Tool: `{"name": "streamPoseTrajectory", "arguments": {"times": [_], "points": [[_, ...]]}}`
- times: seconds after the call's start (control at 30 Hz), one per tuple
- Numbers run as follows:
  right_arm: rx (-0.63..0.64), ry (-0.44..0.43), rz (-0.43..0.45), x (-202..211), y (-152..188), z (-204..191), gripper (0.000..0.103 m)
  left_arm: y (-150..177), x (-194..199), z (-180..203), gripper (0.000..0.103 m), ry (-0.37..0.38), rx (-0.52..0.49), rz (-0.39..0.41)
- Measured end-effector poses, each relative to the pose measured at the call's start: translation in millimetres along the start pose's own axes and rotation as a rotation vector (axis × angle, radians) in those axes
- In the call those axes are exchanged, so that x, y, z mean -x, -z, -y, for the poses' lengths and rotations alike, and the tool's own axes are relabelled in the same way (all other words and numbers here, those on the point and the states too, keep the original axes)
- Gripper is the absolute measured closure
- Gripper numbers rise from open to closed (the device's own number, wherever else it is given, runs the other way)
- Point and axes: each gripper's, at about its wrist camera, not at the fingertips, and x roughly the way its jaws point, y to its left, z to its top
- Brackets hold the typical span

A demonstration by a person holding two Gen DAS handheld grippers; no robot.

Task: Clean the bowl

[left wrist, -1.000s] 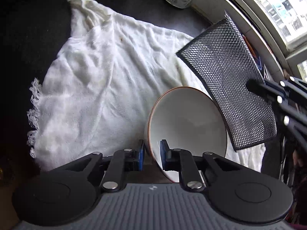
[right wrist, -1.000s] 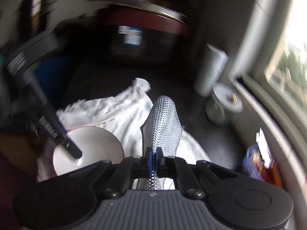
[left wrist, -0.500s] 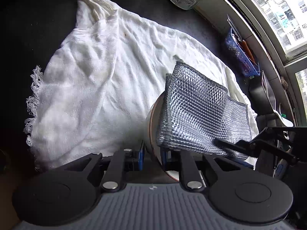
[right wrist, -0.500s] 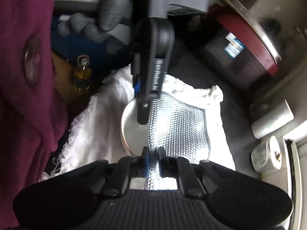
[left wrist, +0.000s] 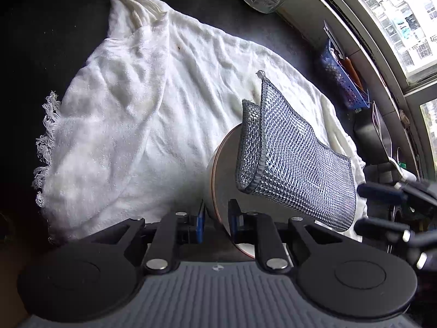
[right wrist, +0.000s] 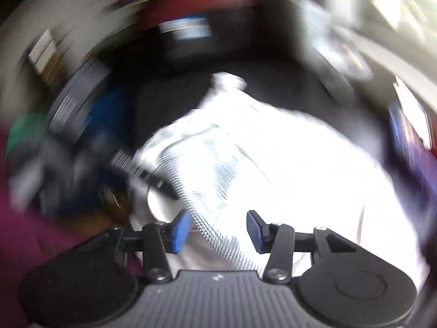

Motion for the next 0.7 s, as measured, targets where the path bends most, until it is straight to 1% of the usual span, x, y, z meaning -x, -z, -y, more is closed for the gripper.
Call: {"name": "streamPoseTrajectory", "arguments": {"times": [0.03,0.1,0.13,0.23,0.33,0.47,0.53,0.63,0.7], "points": [[-0.033,-0.012,-0.007,1,2,2,0.057,0,0,-1,0.087,0.003,0.002,-0.001],[-0.025,-0.038,-0.015,6,8,-5,0.057,1,2,-1,0.087,0.001,-0.002,0.002],[-0.011,-0.030,-0.034,7,11,-10,0.057,1,4,-1,0.087,-0.003,-0.008,0.008],[-0.008,-0.014,-0.085,4,18,-16,0.056,-4,23,5,0.087,-0.012,-0.048,0.057],[-0.062,-0.084,-0.111,1,29,-9,0.056,-9,41,10,0.087,-0.021,-0.087,0.106],[-0.036,-0.021,-0.135,-13,33,-8,0.056,-15,66,17,0.087,-0.033,-0.140,0.172],[-0.046,-0.017,-0.128,-12,33,-4,0.056,-18,76,20,0.087,-0.032,-0.160,0.199],[-0.059,-0.013,-0.115,-10,32,4,0.055,-25,65,15,0.087,0.073,-0.084,0.144],[-0.068,-0.005,-0.105,-9,30,10,0.055,-24,49,14,0.087,0.067,-0.067,0.099]]}}
